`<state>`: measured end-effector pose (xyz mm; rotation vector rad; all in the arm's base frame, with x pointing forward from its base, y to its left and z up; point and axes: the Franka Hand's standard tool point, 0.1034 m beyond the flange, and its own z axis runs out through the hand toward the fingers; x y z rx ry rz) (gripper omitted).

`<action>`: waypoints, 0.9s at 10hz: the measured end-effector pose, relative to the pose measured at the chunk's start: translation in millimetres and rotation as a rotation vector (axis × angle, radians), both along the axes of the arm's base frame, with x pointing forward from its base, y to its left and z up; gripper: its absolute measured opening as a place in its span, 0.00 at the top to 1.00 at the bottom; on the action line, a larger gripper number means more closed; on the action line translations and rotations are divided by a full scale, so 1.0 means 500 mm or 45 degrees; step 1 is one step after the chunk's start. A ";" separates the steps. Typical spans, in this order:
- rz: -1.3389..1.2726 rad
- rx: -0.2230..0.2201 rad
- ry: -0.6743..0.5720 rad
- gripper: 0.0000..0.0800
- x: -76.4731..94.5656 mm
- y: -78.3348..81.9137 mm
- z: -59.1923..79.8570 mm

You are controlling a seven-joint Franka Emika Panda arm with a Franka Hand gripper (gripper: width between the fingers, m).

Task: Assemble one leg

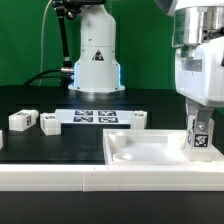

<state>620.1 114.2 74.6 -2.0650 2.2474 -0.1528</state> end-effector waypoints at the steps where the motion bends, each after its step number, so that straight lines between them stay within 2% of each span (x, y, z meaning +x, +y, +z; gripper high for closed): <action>1: 0.046 -0.006 0.001 0.38 0.000 0.000 0.000; 2: 0.123 -0.017 0.001 0.38 0.001 -0.003 0.000; 3: 0.226 -0.033 0.003 0.23 0.001 -0.003 0.001; 4: 0.405 -0.056 0.005 0.20 0.002 0.000 0.002; 9: 1.027 -0.147 0.008 0.19 0.008 0.016 0.000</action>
Offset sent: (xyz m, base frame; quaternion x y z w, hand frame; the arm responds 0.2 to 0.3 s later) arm 0.0014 0.0084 0.0041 -0.0148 -0.0038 -0.2801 0.9599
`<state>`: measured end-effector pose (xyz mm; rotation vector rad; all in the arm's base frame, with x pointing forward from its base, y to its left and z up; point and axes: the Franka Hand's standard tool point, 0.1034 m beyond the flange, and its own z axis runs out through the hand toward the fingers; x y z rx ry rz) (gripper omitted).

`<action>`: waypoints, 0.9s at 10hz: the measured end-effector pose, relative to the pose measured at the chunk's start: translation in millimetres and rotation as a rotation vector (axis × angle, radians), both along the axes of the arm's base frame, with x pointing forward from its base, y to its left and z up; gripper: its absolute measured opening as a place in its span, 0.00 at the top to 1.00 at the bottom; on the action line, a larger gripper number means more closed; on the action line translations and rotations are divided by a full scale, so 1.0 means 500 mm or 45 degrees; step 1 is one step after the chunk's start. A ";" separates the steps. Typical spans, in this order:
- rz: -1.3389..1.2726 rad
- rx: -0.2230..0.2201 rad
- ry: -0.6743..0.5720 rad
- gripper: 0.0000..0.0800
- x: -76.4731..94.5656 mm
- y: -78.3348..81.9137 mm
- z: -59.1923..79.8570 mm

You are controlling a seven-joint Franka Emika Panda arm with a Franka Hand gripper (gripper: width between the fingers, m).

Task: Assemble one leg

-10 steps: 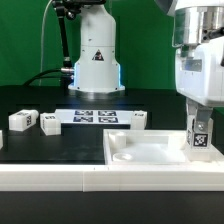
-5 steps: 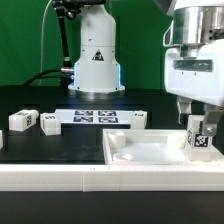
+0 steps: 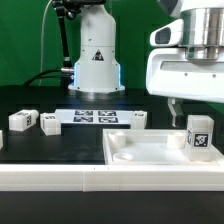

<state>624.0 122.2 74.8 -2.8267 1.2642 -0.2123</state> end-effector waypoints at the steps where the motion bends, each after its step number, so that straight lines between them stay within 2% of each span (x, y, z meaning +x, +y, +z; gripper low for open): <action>1: 0.068 -0.009 -0.001 0.19 0.002 0.001 0.001; 7: 0.683 -0.120 0.011 0.19 0.007 -0.009 0.003; 9: 0.751 -0.134 0.003 0.19 0.008 -0.008 0.003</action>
Offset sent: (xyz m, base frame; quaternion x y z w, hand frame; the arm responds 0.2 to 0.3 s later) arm 0.0090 0.0051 0.0016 -0.0069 -0.0131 -0.2481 0.9686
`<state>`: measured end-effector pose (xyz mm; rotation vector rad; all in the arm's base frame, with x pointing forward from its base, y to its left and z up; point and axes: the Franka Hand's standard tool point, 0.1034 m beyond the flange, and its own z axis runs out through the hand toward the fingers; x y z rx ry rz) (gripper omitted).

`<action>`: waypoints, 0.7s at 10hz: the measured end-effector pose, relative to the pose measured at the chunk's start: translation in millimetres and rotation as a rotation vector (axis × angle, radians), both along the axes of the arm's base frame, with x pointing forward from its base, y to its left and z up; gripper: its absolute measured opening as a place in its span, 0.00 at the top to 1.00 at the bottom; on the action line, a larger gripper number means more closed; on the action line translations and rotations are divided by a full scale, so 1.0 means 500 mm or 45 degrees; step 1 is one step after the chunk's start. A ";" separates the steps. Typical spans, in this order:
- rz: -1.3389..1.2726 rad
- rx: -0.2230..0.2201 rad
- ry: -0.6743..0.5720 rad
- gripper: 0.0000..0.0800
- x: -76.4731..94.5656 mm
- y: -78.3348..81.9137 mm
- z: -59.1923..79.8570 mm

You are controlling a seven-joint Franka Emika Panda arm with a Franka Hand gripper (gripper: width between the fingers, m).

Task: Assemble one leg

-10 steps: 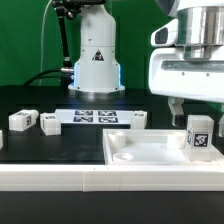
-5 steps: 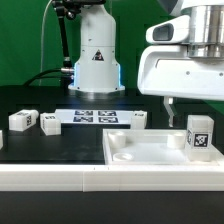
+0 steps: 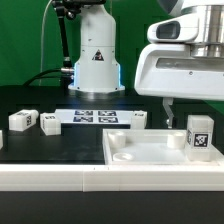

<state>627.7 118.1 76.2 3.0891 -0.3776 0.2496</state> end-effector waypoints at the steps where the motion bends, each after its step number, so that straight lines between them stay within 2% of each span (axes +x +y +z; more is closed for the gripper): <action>1: -0.002 0.000 0.001 0.19 0.000 -0.002 -0.001; 2: -0.003 -0.001 0.001 0.34 0.000 -0.002 -0.001; 3: -0.003 -0.001 0.002 0.57 0.000 -0.002 -0.001; 4: -0.021 0.002 0.002 0.57 -0.001 -0.003 -0.002; 5: -0.038 0.004 0.002 0.64 -0.001 -0.005 -0.002; 7: -0.123 0.015 0.000 0.64 0.000 -0.013 -0.002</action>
Offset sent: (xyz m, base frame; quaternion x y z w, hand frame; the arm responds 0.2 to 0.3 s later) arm 0.0000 0.0000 0.0000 0.0000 0.0000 0.0000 1.0000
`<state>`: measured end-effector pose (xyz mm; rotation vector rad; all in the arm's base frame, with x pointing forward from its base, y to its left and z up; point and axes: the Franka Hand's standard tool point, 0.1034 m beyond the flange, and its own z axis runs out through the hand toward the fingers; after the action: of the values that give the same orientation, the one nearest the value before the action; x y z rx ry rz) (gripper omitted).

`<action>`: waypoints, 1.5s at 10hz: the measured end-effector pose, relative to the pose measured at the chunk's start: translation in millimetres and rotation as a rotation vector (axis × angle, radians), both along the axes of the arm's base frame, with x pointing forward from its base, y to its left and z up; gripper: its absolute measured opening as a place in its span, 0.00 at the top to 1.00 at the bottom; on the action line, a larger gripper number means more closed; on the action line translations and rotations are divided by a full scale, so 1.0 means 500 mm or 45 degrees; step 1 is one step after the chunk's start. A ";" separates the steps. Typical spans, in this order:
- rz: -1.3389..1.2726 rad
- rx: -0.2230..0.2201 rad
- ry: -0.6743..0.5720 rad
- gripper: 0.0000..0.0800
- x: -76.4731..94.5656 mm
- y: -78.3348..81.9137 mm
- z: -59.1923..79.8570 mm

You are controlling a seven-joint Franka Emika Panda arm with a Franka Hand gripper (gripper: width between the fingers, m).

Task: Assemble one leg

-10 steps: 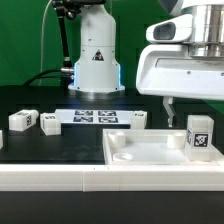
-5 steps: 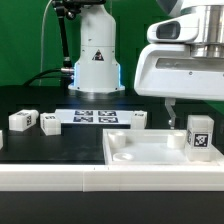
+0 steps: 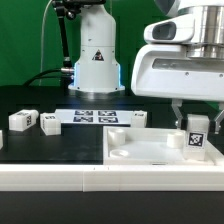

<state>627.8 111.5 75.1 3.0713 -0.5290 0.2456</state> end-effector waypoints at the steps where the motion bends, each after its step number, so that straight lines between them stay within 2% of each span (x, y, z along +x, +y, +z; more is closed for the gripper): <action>1: -0.086 0.007 -0.001 0.64 0.000 -0.009 0.000; 3: -0.287 0.019 -0.012 0.64 -0.001 -0.031 0.000; 6: -0.634 0.019 -0.061 0.61 -0.012 -0.047 0.000; 8: -0.667 0.015 -0.063 0.61 -0.014 -0.056 0.000; 9: -0.667 0.016 -0.063 0.53 -0.014 -0.056 0.000; 10: -0.667 0.017 -0.062 0.30 -0.014 -0.056 -0.001; 11: -0.667 0.017 -0.062 0.30 -0.014 -0.056 -0.001; 12: -0.667 0.017 -0.062 0.21 -0.014 -0.056 -0.001; 15: -0.667 0.017 -0.062 0.19 -0.014 -0.056 -0.001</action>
Offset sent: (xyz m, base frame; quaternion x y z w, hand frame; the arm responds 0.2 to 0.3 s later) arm -0.0046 -0.0046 0.0028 -0.0156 0.0211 0.1939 0.9807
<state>620.7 83.5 74.8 2.8055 -1.3008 0.3001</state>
